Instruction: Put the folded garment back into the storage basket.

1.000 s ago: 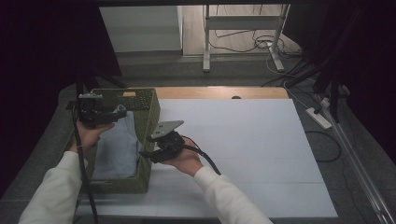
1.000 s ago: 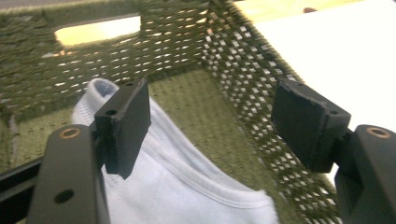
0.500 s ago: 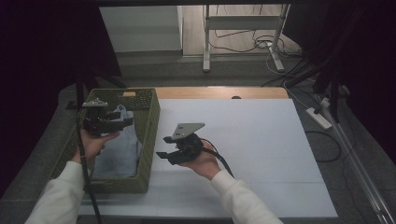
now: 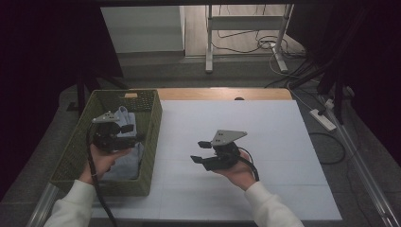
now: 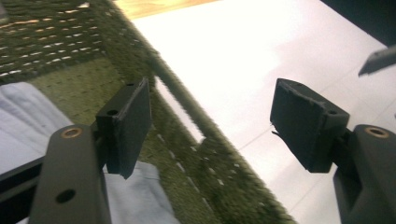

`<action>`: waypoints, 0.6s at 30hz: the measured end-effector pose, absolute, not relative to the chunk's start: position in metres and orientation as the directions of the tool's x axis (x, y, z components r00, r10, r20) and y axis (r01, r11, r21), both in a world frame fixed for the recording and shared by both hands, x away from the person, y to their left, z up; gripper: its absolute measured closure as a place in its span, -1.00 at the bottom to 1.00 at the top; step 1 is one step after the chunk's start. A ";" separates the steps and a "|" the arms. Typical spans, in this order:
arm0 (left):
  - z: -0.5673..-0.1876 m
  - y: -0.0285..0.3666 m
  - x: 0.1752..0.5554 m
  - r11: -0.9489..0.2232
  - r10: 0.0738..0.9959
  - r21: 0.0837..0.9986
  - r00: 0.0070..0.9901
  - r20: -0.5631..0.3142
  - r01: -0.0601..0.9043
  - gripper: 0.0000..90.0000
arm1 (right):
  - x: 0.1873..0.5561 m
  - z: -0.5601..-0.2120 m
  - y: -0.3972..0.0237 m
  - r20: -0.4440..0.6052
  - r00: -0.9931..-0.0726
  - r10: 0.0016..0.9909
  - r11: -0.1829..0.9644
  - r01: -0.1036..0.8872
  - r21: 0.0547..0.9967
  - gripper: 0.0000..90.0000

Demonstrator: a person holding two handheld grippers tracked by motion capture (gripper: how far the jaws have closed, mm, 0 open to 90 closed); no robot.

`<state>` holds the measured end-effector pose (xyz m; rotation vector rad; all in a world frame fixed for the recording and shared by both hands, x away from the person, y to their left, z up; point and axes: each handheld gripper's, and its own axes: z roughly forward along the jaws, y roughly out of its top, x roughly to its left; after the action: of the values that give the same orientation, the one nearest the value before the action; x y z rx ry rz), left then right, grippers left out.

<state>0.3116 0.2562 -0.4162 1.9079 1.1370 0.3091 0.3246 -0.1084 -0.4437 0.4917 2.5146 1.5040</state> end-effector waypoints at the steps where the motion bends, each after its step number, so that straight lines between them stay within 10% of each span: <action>1: -0.416 0.256 0.312 -0.205 0.808 0.779 0.552 -0.207 0.592 -0.35 | 0.325 -0.444 -0.108 0.023 -0.931 0.364 0.437 0.192 0.879 -0.07; 18: -0.417 0.227 0.289 -0.207 0.773 0.792 0.592 -0.228 0.575 -0.35 | 0.311 -0.449 -0.202 0.034 -0.864 0.502 0.398 0.266 0.878 -0.07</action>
<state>0.2891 0.2272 -0.4166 1.8994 1.0825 0.2711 0.3112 -0.2022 -0.4489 0.6785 2.4201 1.4533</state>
